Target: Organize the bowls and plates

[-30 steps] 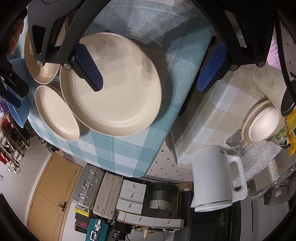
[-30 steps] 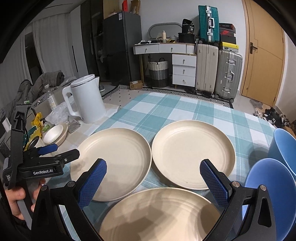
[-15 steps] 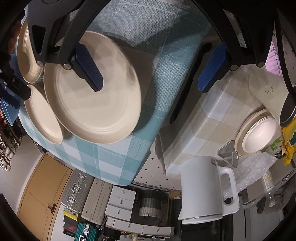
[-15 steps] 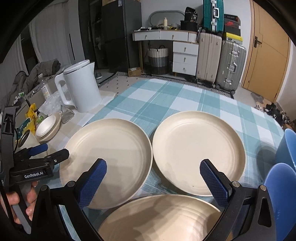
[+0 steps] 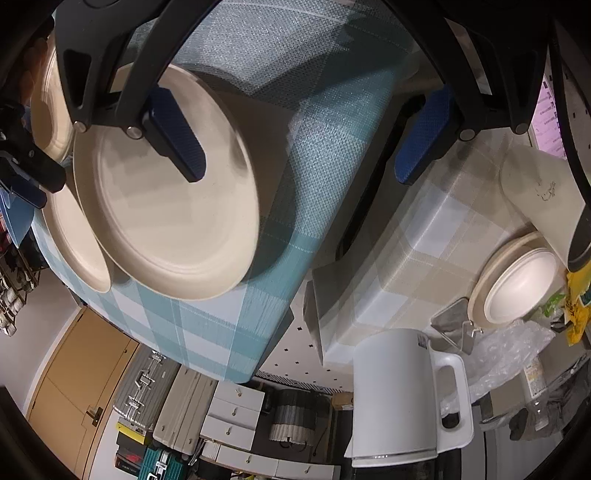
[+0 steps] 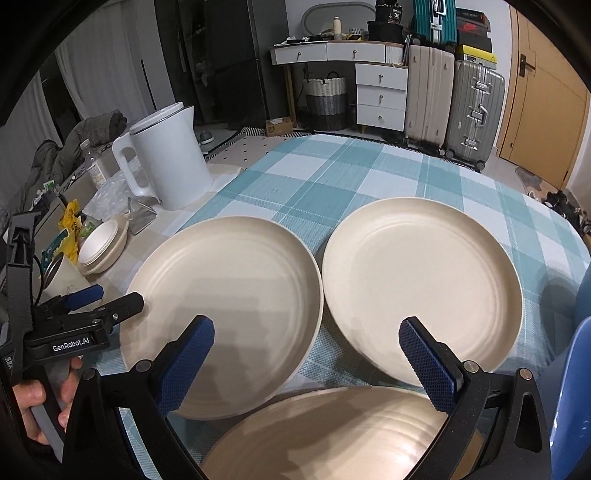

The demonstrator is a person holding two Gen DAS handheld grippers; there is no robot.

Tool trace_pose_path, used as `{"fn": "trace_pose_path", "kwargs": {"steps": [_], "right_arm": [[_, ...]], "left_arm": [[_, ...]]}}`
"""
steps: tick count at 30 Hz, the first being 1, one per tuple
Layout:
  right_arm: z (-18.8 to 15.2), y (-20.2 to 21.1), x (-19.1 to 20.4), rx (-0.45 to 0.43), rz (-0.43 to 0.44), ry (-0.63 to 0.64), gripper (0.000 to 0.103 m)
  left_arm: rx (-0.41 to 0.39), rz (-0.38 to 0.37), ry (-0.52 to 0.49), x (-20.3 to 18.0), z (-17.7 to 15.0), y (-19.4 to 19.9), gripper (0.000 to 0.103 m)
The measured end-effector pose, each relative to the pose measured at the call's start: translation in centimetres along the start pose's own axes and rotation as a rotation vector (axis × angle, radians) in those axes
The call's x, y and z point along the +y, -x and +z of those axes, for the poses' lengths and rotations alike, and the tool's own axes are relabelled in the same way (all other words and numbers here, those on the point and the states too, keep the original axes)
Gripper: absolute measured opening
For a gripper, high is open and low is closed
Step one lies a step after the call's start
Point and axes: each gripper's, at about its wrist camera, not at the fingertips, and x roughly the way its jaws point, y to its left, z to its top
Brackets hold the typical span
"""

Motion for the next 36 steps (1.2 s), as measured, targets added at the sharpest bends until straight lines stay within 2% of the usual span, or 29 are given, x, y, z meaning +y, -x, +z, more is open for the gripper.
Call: {"fn": "trace_pose_path", "kwargs": {"steps": [4,6,7,9,11,16,18,21,23,27,29,32,36], "right_arm": [[-0.1,-0.6,-0.3,0.015,0.009,-0.012,0.101],[-0.2,-1.0,-0.4,0.030,0.018,-0.017,0.096],[-0.3,-1.2,-0.4,0.037,0.020,-0.018,0.094],[-0.4,-1.6,-0.3,0.052,0.035,-0.016,0.082],[-0.5,-1.6,0.0,0.056,0.044,-0.010,0.082],[-0.8,-1.6,0.7,0.062,0.046,0.009,0.076],[-0.7,-1.5,0.7,0.063,0.051,0.002,0.067],[-0.9,-1.5,0.9,0.074,0.063,0.003,0.067],[-1.2,-1.8,1.1,0.081,0.066,0.011,0.065],[-1.5,-2.6,1.2,0.101,0.068,-0.001,0.054],[-1.6,-2.8,1.3,0.103,0.060,0.001,0.048],[-1.7,-3.2,1.3,0.108,0.039,0.005,0.040],[-1.9,-3.3,1.2,0.105,0.008,0.010,0.028]], "left_arm": [[0.011,-0.006,-0.009,-0.3,-0.2,-0.4,0.102],[0.018,-0.015,-0.014,-0.5,-0.3,-0.6,0.100],[0.018,-0.016,-0.015,-0.6,-0.4,-0.6,0.098],[0.017,-0.020,-0.021,-0.8,-0.4,-0.6,0.095],[0.009,-0.027,-0.025,-0.9,-0.5,-0.4,0.088],[0.003,-0.044,-0.035,-1.3,-0.5,-0.1,0.079],[0.003,-0.061,-0.037,-1.4,-0.5,0.1,0.076],[0.006,-0.069,-0.044,-1.5,-0.7,0.1,0.072],[0.003,-0.064,-0.055,-1.7,-0.8,0.2,0.065],[0.001,-0.072,-0.054,-1.6,-0.8,0.3,0.054],[0.001,-0.075,-0.056,-1.6,-0.9,0.3,0.042],[-0.001,-0.081,-0.060,-1.6,-0.9,0.4,0.030],[0.009,-0.143,-0.054,-1.7,-1.0,0.3,0.015]]}}
